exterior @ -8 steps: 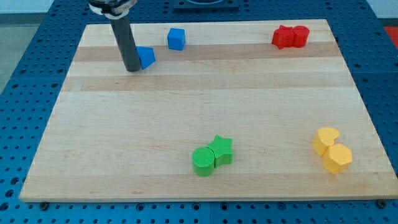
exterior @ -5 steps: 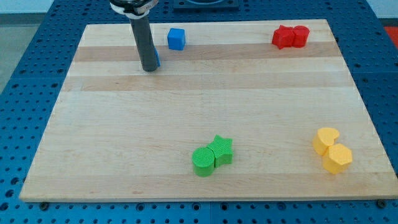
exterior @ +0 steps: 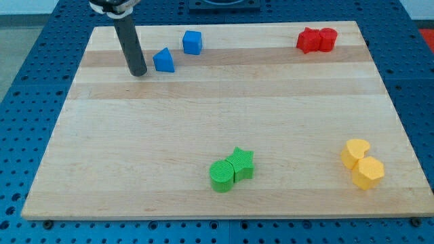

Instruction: Move the blue triangle below the blue cube

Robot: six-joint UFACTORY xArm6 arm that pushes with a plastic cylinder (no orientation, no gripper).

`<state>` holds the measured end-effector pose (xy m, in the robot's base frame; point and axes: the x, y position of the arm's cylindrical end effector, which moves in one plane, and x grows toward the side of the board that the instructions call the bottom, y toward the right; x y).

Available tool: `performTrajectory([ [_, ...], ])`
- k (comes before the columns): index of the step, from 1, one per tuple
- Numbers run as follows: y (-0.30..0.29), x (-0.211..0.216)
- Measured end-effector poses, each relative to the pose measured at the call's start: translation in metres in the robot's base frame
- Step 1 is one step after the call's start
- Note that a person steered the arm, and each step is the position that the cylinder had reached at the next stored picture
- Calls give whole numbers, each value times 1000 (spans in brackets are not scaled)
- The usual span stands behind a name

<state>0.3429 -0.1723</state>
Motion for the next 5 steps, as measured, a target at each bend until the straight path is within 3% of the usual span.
performTrajectory([
  [2,61,7],
  [4,12,-1],
  [5,4,-28],
])
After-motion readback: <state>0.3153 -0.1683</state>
